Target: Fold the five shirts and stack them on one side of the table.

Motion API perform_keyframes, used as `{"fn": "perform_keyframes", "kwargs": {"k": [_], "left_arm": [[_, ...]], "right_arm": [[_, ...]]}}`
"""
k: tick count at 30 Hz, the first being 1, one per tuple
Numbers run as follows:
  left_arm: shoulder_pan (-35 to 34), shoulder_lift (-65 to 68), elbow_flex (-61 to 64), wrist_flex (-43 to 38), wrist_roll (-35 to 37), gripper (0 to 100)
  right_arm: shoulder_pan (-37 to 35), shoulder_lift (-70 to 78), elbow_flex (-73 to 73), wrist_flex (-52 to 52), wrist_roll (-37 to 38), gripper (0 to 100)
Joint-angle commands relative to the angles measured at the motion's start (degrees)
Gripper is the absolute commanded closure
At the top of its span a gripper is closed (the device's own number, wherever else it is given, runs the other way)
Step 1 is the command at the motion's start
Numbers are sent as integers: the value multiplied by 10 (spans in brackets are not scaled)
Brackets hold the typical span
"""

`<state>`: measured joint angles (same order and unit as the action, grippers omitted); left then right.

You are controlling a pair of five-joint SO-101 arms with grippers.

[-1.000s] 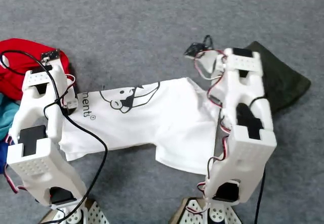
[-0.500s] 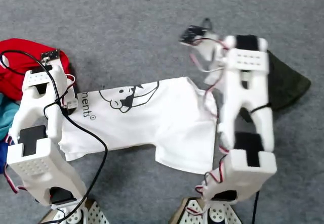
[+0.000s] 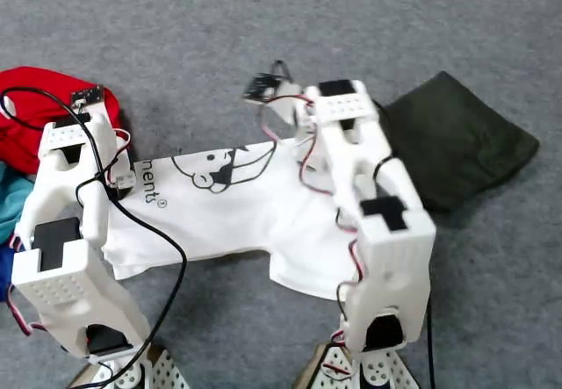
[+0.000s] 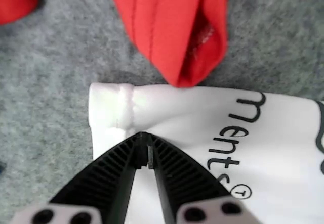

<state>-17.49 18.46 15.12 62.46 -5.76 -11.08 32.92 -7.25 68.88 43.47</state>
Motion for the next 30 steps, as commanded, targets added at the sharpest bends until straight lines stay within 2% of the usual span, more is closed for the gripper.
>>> {"fn": "perform_keyframes", "kwargs": {"k": [1,5,8,11,20,24,30], "left_arm": [[2,1,-17,-2,1,981],[3,0,-18,0,-2,981],[3,0,-21,1,-40,981],[3,-12,-32,30,-49,981],[10,-153,-60,159,-51,981],[43,-245,36,171,-88,981],[57,-352,249,52,-95,981]], "right_arm": [[64,33,-81,11,11,990],[92,56,-147,53,11,990],[91,60,-160,78,11,990],[79,31,-159,128,46,990],[65,-205,-36,160,54,990],[65,-356,77,147,76,989],[65,-507,262,112,125,987]]}}
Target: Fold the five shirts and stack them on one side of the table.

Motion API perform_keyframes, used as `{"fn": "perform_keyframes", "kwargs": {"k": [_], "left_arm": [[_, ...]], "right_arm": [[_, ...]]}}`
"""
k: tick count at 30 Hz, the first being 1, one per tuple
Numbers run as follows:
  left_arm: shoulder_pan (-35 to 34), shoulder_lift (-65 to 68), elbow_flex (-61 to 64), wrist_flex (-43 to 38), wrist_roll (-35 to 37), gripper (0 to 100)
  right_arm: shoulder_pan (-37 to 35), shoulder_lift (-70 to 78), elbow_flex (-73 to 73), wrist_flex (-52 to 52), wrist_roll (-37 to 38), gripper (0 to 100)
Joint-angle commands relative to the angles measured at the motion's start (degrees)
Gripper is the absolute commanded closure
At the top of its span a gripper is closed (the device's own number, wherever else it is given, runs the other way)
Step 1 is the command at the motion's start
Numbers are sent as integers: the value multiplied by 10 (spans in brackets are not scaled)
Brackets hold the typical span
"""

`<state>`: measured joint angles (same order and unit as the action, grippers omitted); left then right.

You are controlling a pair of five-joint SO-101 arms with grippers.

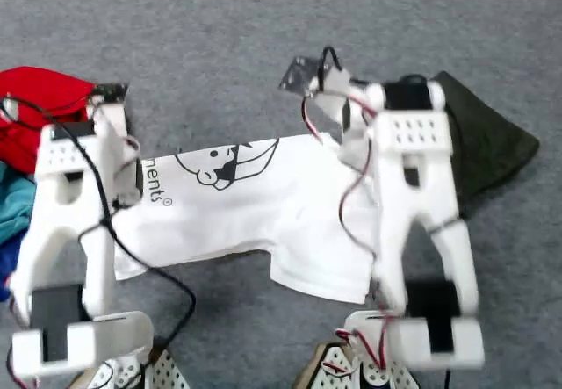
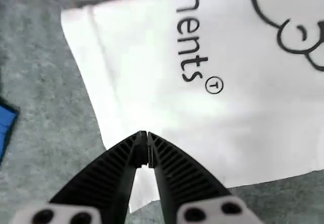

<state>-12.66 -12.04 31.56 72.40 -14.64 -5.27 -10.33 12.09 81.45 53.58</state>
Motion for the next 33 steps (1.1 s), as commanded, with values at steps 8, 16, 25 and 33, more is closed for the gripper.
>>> {"fn": "perform_keyframes", "kwargs": {"k": [8,16,25,33], "left_arm": [[15,-48,253,-132,-7,981],[11,-49,258,-131,-7,981],[-51,-54,254,-130,-63,981],[-52,-55,195,-69,-69,981]], "right_arm": [[-29,-89,238,-25,41,987],[-156,-85,361,-95,2,987],[-160,-85,431,-104,13,987],[-178,-89,429,-73,29,989]]}}
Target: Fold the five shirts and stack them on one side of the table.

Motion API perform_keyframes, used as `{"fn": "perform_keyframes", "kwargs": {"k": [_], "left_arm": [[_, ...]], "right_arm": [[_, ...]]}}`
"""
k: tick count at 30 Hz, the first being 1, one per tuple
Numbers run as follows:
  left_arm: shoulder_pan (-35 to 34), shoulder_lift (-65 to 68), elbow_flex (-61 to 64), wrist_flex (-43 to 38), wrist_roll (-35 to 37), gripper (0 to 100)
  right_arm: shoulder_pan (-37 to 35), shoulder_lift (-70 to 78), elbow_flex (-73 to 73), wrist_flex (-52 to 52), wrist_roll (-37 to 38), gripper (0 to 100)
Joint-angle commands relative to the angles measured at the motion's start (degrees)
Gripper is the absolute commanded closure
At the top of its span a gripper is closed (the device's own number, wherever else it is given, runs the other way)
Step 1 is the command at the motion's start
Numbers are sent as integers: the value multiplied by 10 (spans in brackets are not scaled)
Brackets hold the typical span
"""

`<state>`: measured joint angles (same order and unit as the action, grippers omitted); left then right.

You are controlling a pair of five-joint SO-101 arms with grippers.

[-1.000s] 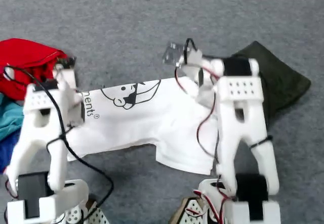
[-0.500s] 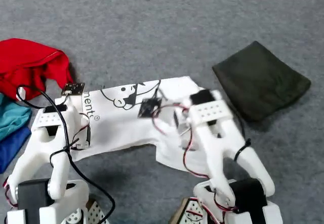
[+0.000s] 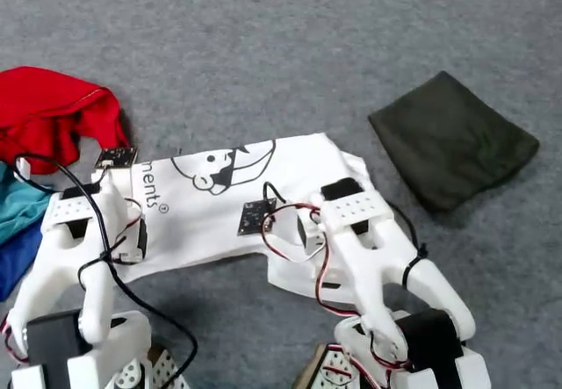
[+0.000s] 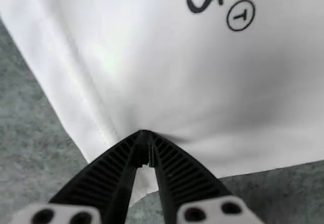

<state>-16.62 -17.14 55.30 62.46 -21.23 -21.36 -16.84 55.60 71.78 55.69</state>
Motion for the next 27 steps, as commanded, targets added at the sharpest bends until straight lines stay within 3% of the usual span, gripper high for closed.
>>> {"fn": "perform_keyframes", "kwargs": {"k": [1,10,15,20,27], "left_arm": [[-12,-4,-62,44,-2,981],[-11,2,-276,149,2,981],[-11,34,-295,27,84,981],[-13,148,-298,-69,142,981],[-32,276,-316,-96,142,981]], "right_arm": [[-22,-24,-18,37,7,989],[27,-19,-275,123,4,987],[48,27,-371,54,4,987],[72,132,-381,-78,-65,987],[117,259,-381,-158,-97,987]]}}
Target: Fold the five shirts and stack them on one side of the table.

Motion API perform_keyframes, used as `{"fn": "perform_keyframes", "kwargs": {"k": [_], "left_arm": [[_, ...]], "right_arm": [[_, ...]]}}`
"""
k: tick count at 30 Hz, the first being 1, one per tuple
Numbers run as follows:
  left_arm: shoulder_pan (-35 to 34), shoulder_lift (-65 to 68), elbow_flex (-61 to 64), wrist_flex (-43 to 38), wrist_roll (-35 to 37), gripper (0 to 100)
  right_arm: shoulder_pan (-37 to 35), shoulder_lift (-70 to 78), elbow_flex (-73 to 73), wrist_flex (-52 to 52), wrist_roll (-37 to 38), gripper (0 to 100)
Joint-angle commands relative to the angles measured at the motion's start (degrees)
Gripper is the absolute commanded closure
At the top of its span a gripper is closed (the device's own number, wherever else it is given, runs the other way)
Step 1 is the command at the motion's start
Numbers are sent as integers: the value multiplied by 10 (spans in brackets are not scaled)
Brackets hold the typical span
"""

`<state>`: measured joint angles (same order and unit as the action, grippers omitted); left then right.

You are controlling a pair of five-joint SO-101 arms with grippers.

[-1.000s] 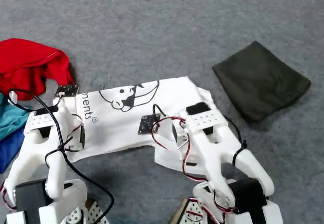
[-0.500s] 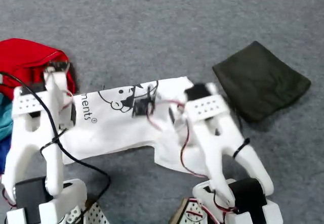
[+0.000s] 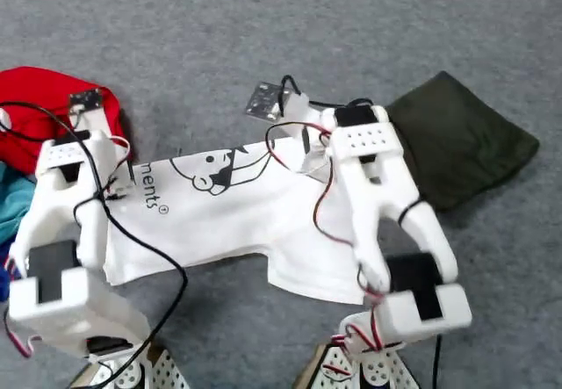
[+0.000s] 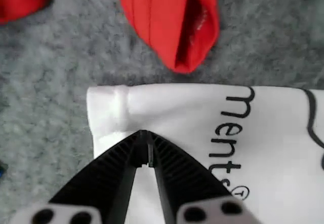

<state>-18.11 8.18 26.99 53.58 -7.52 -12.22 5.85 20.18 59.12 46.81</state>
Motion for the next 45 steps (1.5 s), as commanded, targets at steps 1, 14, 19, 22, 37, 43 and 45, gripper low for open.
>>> {"fn": "perform_keyframes", "kwargs": {"k": [1,14,19,22,37,43,45], "left_arm": [[-24,29,-40,-6,5,981],[-29,23,-148,105,3,981],[-31,-10,-245,200,3,981],[-27,-43,-254,226,-11,981],[-68,-421,119,166,-62,981],[-127,-505,290,94,-102,981],[-155,-514,324,79,-105,981]], "right_arm": [[35,50,-27,-42,-8,987],[28,-3,-120,125,-8,989],[18,-112,-126,168,3,987],[8,-172,-126,216,24,987],[-77,-446,144,317,56,987],[-111,-540,320,270,56,986],[-135,-554,355,259,56,985]]}}
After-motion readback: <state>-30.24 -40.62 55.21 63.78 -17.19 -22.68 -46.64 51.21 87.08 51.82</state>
